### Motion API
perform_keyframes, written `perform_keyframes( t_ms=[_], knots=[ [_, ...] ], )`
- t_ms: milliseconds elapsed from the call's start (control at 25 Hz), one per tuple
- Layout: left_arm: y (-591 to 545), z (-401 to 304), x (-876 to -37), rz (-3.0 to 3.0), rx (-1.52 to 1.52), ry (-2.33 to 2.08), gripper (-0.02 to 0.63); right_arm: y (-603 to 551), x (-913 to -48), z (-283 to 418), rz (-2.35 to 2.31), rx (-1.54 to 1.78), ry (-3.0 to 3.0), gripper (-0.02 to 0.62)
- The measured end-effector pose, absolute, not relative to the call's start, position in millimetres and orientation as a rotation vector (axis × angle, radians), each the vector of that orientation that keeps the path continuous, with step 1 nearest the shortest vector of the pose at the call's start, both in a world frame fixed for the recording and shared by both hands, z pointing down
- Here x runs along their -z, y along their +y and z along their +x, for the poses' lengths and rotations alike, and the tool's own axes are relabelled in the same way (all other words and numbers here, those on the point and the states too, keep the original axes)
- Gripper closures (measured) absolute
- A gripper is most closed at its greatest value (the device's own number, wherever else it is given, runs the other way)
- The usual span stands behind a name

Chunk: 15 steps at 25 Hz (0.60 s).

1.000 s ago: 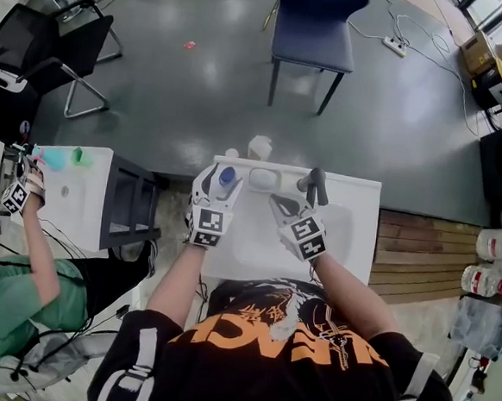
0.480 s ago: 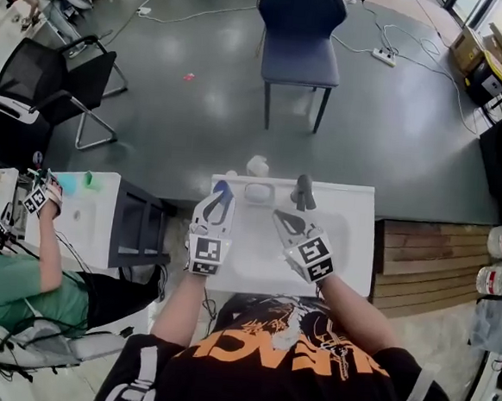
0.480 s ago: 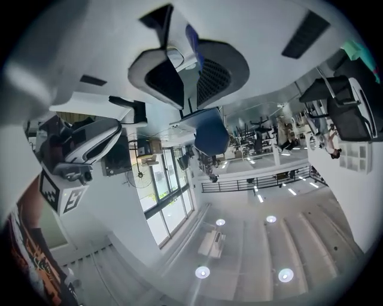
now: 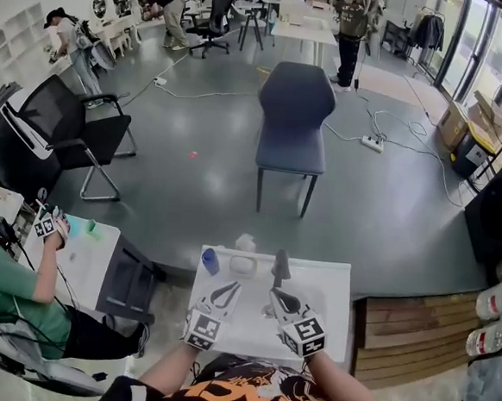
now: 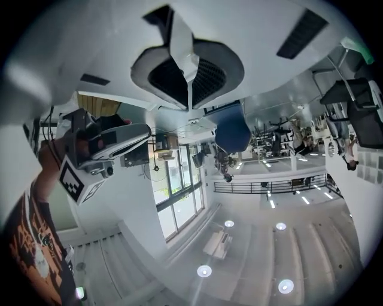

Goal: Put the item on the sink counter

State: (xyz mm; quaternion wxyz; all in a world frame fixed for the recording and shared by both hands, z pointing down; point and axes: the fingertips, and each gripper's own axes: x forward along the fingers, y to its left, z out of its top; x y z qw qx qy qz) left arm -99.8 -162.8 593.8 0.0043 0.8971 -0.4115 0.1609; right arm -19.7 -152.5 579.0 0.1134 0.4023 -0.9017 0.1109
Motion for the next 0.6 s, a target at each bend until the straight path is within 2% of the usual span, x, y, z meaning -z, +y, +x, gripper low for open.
perform_keyframes(
  t_ms=[600],
  knots=[
    [-99, -35, -575, 2.852, -0.495, -1.276, 0.586, -100, -555, 63, 1.289, -0.279, -2.678, 0.581]
  ],
)
